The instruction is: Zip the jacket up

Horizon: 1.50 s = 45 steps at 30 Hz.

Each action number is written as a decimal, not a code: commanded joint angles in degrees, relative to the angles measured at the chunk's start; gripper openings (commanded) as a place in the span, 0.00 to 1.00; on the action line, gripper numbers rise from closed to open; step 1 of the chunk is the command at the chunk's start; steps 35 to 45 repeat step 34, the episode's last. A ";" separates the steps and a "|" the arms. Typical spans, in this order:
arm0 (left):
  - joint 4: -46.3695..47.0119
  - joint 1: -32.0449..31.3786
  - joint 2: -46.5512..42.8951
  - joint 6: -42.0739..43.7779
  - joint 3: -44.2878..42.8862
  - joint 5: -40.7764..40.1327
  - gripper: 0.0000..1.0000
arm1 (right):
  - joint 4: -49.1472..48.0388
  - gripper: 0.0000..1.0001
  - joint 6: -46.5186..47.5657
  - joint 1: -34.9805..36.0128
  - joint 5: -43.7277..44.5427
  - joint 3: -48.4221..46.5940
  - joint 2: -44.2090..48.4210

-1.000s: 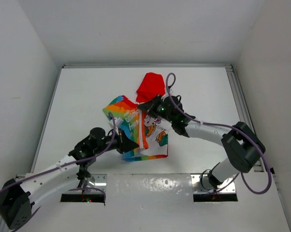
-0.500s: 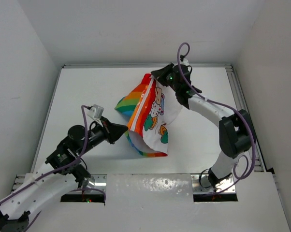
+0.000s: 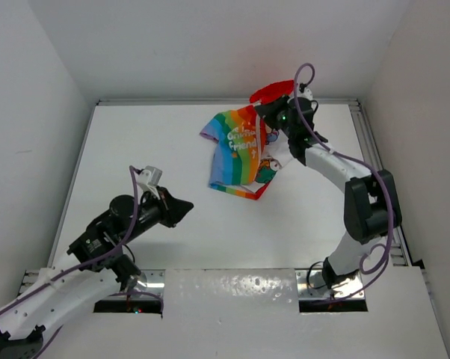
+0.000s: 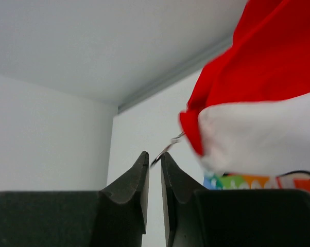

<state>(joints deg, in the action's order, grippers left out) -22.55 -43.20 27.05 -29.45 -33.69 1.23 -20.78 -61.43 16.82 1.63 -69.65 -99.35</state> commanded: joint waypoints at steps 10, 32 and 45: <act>1.63 -0.39 6.61 -4.56 -6.38 -18.37 0.48 | 16.22 0.99 14.11 6.64 -8.86 9.46 24.35; 8.92 -0.31 4.59 1.68 -13.51 -17.50 0.71 | 32.99 0.99 19.68 7.79 2.24 31.76 72.28; 9.27 -0.31 5.99 0.80 -13.15 -16.27 0.73 | 33.60 0.99 19.33 7.79 0.84 31.68 71.15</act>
